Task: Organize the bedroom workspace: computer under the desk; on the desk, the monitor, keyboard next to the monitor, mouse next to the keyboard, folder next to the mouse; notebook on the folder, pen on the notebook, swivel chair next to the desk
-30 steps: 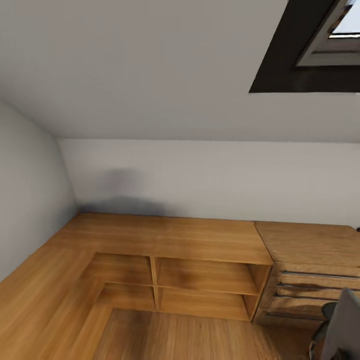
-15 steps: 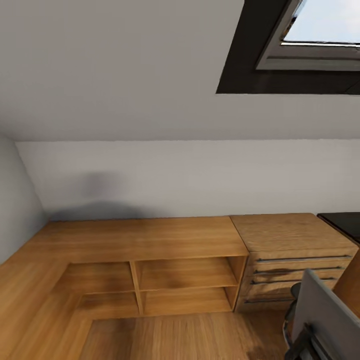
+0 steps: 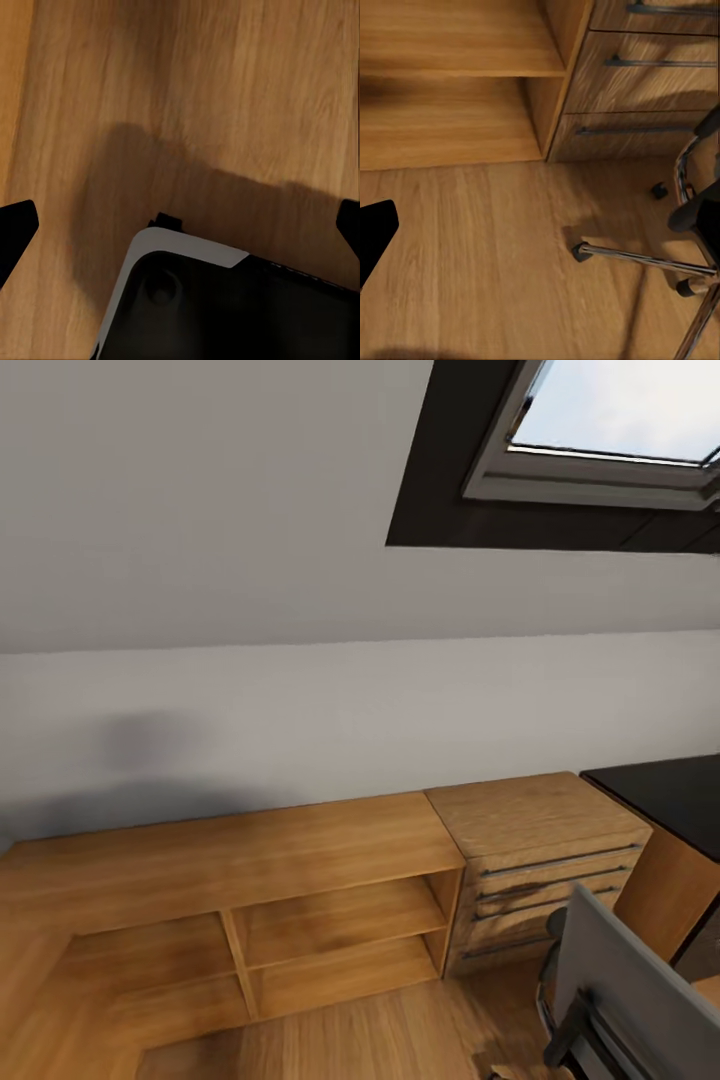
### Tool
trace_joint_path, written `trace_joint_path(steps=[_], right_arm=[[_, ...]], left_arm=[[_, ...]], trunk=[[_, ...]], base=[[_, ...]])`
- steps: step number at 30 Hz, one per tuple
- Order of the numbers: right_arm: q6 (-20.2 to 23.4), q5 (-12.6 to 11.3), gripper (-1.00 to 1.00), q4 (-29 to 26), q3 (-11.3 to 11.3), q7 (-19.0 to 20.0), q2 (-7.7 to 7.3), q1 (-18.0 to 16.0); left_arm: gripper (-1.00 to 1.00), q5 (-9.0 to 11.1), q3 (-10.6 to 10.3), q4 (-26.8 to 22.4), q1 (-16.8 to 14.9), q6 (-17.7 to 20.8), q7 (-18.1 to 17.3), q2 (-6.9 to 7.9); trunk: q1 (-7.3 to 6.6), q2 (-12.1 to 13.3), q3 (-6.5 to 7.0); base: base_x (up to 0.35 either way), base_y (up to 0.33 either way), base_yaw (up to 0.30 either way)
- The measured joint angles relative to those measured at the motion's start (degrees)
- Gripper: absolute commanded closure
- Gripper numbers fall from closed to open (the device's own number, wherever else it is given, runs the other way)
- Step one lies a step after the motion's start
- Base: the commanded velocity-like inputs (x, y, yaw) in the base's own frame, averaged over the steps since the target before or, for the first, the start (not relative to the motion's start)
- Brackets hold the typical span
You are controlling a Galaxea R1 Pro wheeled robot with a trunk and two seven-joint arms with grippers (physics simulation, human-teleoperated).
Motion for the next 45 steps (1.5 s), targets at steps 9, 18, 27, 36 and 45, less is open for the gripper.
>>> trace_joint_path(steps=[9, 18, 27, 36, 45], right_arm=[[-0.01, 0.0, -1.0, -0.13, -0.06, -0.02, -0.02, -0.02], [0.06, 0.01, -1.0, -0.14, -0.74, -0.12, 0.01, -0.02], [0.1, 0.0, -1.0, -0.16, -1.02, -0.11, 0.0, -0.02], [0.07, 0.0, -1.0, -0.14, -1.04, -0.17, 0.01, -0.02], [0.07, 0.01, -1.0, -0.14, -1.03, -0.18, -0.03, -0.03]], left_arm=[[-1.0, 0.04, -0.05, 0.04, 0.0, -0.12, -0.02, -0.09], [-1.0, 0.01, -0.05, 0.11, 0.0, -0.1, -0.02, -0.1], [-1.0, 0.0, -0.06, 0.11, 0.0, -0.11, 0.01, -0.1], [-1.0, -1.65, -0.06, 0.12, 0.0, -0.1, 0.0, -0.1], [-1.0, -2.04, 0.01, 0.12, 0.0, -0.09, 0.0, -0.1]], trunk=[[0.01, 0.0, -0.02], [0.02, 0.01, -0.31], [0.03, 0.01, -0.73], [0.03, 0.0, -1.16], [0.03, 0.01, -1.59]], base=[[0.224, 0.084, -0.3], [0.054, 0.007, -0.285], [0.002, 0.189, -0.271], [0.0, 0.199, -0.269], [0.0, 0.009, -0.269]])
